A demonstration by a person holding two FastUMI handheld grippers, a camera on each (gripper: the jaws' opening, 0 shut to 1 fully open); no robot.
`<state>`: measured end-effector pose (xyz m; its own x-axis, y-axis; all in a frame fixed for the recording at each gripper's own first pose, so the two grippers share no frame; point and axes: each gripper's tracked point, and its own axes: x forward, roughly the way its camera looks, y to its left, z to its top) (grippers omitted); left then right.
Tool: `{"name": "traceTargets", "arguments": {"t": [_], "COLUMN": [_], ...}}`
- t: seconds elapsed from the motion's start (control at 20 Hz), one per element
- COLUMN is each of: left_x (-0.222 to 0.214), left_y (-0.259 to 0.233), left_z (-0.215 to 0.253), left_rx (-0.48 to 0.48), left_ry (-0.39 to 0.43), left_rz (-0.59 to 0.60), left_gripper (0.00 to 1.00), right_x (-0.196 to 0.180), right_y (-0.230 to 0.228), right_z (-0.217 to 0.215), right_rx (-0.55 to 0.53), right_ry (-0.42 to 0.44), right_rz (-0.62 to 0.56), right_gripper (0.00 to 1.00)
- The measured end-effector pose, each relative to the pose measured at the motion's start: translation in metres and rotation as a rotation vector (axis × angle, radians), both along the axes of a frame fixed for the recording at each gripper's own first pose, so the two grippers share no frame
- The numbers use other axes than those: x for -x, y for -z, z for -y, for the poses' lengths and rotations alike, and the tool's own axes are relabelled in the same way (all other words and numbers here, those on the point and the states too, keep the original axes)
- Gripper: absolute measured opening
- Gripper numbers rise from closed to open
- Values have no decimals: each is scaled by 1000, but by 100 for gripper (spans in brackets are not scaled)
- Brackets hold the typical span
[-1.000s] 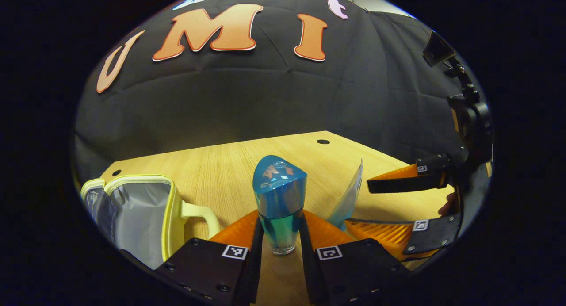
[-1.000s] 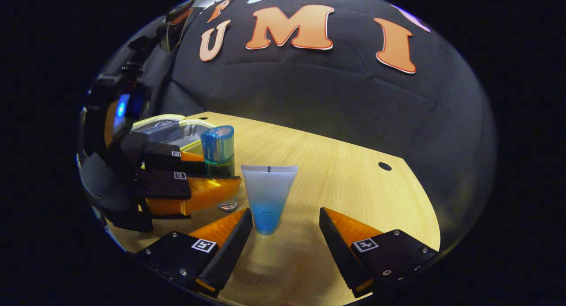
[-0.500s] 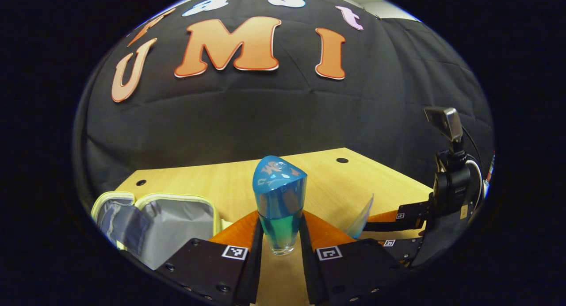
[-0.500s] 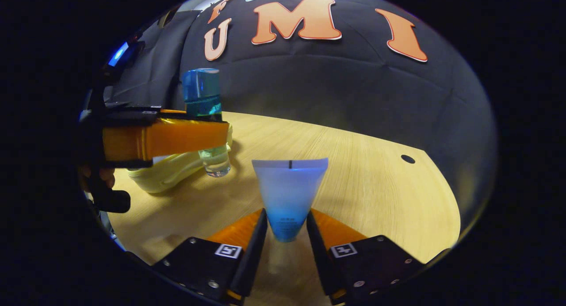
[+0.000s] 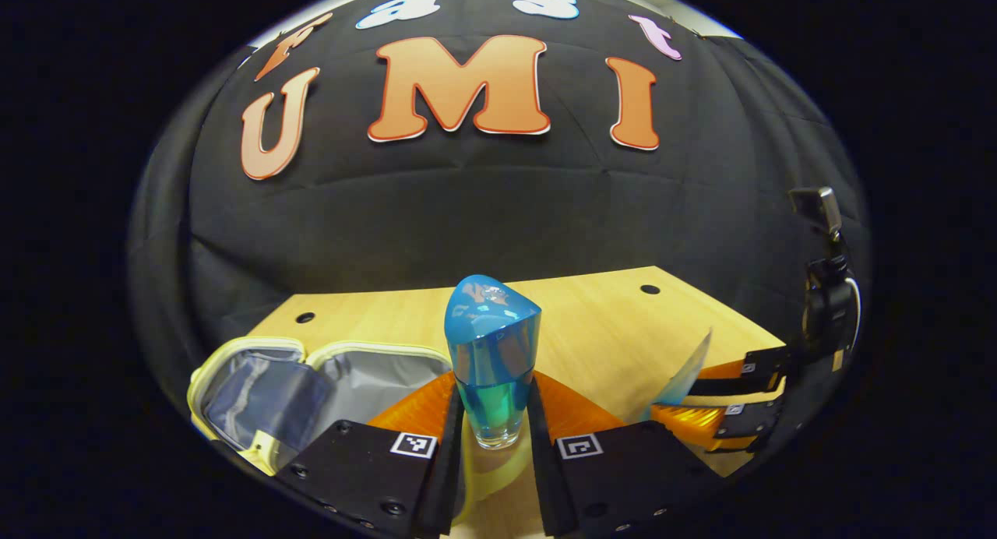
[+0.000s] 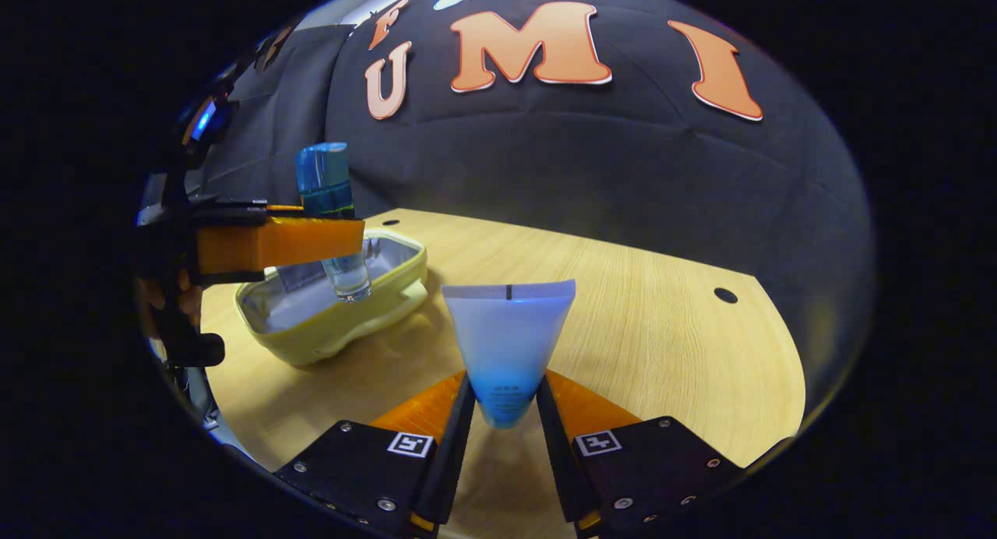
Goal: First open the suitcase, pack the skin care products into it, and then close the suitcase.
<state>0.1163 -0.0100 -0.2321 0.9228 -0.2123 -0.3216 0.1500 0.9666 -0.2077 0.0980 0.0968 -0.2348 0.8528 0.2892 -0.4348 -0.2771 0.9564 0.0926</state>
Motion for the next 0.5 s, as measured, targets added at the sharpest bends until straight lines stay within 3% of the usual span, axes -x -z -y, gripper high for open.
{"name": "traceTargets", "arguments": {"t": [0.25, 0.5], "left_x": [13, 29], "left_y": [6, 16], "left_z": [-47, -78], "left_rx": [-50, -84], "left_ry": [-58, -50], "left_rz": [-82, -142], "left_gripper": [41, 41], "right_x": [11, 25], "right_y": [-40, -82], "right_z": [-13, -29], "right_rx": [-18, -7], "right_ry": [-37, -70], "right_rz": [36, 54], "right_gripper": [52, 52]}}
